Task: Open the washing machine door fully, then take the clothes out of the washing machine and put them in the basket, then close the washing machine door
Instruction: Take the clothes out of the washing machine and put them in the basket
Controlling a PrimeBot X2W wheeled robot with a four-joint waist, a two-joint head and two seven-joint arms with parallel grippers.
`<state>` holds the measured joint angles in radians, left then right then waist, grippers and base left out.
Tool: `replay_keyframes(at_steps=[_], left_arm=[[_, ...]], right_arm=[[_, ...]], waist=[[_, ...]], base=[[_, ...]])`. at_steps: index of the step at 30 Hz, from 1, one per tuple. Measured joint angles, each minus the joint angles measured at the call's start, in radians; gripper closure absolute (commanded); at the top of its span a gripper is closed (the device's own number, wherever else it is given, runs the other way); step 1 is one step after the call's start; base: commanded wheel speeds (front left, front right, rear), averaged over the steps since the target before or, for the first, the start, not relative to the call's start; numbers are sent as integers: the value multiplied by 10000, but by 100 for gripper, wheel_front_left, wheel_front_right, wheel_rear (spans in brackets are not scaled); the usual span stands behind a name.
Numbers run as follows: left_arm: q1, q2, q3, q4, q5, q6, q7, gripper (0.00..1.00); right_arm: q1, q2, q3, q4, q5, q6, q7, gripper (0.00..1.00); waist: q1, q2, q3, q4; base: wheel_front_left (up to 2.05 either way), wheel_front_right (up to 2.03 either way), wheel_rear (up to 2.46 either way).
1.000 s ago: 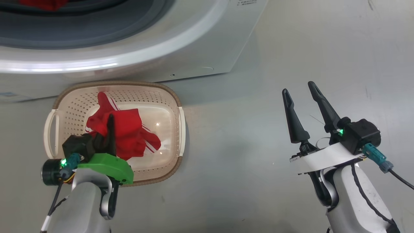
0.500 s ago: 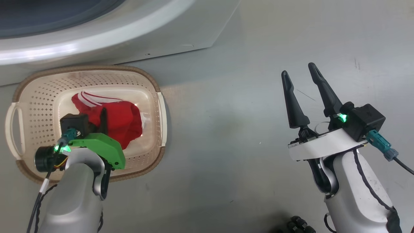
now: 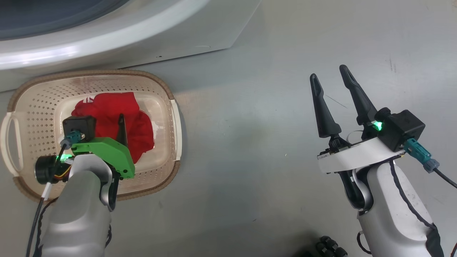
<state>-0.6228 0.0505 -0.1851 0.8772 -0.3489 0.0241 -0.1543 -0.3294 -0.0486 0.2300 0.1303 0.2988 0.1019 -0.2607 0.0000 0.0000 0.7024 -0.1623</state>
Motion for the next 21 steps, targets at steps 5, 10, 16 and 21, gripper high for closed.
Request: replay_keyframes(at_steps=[5, 10, 16, 21], left_arm=[[-60, -2, -65, 173, 75, -29, -512, 0], [-138, -8, -130, 178, 184, -119, -779, 0], [-137, -38, -161, 150, 240, -136, -871, 0], [-126, -73, -184, -155, 242, -219, -949, 0]], right_arm=[[-53, 0, -31, 144, 19, -4, 0, 0], [-52, -2, -173, 259, 27, -79, 0, 0], [19, 0, -311, 391, -8, -81, 0, 0], [150, 0, -420, 447, -23, -82, 0, 0]], waist=[[0, 0, -207, 12], [0, 0, -509, 70], [0, 0, -929, 211], [0, 0, -1300, 357]], base=[[0, 0, 0], [0, 0, 0], [0, 0, 0], [0, 0, 0]])
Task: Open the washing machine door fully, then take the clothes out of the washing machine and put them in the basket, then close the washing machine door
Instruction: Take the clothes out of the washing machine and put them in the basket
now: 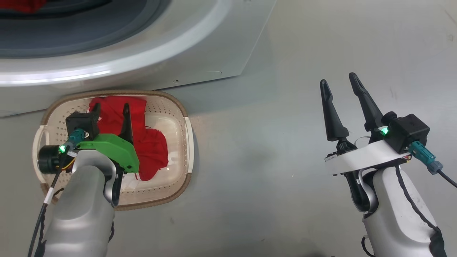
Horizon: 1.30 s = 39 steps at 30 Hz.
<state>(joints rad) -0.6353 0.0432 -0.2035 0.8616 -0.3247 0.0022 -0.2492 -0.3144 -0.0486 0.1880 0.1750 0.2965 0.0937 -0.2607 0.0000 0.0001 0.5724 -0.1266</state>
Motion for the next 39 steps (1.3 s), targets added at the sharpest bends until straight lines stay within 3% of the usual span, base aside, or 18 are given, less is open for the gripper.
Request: replay_keyframes(at_steps=[5, 10, 22, 39], left_arm=[[39, -40, 67, -516, -8, -48, 0, 0], [162, -82, 313, -2019, -4, -48, -6, 0], [1698, -107, 382, -4243, 111, -48, -31, 0], [4598, -98, 25, -5645, 272, 121, -31, 0]], right_arm=[[126, 0, -163, 19, -46, -40, 0, 0], [424, 0, -322, 107, -173, -59, 0, 0], [1010, 4, -569, 194, -435, -73, 0, 0], [2447, 27, -732, 318, -441, -171, 0, 0]], waist=[[0, 0, -320, 129], [0, 0, -765, 308], [0, 0, -2044, 798], [0, 0, -4016, 1325]], base=[[0, 0, 0], [0, 0, 0], [0, 0, 0], [0, 0, 0]])
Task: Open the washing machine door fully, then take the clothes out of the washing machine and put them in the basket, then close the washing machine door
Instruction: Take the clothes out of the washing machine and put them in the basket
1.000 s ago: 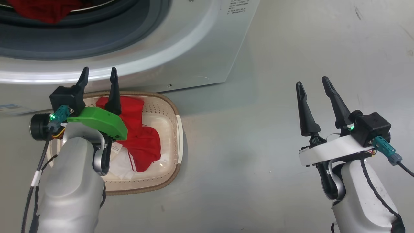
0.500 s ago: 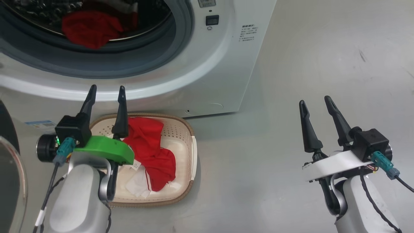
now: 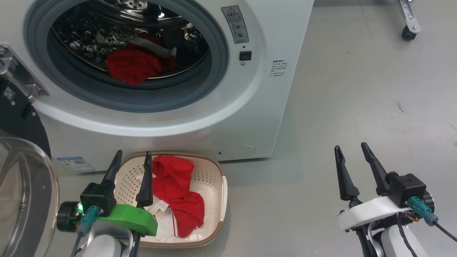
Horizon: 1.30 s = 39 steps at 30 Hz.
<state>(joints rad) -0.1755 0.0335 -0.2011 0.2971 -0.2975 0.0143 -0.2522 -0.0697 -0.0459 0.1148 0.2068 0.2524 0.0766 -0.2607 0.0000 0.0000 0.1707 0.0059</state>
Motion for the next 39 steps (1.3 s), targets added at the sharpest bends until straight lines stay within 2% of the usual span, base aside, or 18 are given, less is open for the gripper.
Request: replay_keyframes(at_steps=[14, 39], left_arm=[[1749, 40, -255, -686, -2, 347, 2, 0], [2459, 86, -336, -1904, 115, 688, 215, 0]], right_arm=[[993, 23, 155, -71, 23, -176, 0, 0], [1238, 36, 366, -334, 84, -359, 0, 0]], waist=[[0, 0, -1128, 266], [0, 0, -1267, 157]], base=[[0, 0, 0], [0, 0, 0]])
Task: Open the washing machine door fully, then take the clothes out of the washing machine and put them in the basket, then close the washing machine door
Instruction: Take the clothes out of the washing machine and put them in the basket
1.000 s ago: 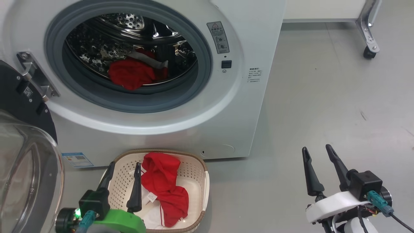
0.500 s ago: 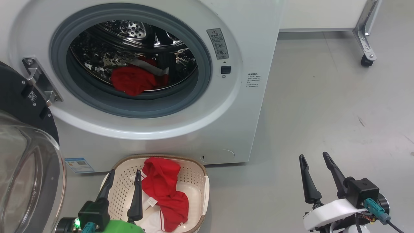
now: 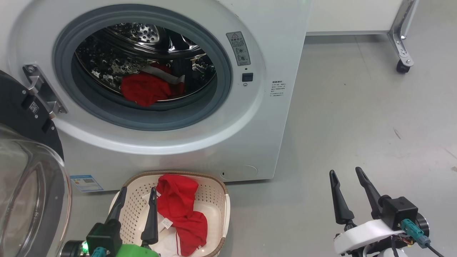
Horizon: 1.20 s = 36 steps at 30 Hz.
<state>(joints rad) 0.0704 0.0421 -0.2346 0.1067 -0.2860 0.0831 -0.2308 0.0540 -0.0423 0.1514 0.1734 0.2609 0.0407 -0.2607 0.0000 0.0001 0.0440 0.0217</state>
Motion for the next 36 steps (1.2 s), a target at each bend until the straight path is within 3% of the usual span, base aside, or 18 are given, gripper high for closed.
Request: replay_keyframes(at_steps=[18, 36], left_arm=[[-242, 8, -8, -552, 94, 100, 290, 0], [-2942, 10, 510, 483, -372, 174, 1394, 0]], right_arm=[[-54, -4, 259, -456, -8, -2, 0, 0], [-1260, -12, 546, -1101, -63, 65, 0, 0]], waist=[[0, 0, 832, -79], [0, 0, 2871, -658]], base=[[0, 0, 0], [0, 0, 0]])
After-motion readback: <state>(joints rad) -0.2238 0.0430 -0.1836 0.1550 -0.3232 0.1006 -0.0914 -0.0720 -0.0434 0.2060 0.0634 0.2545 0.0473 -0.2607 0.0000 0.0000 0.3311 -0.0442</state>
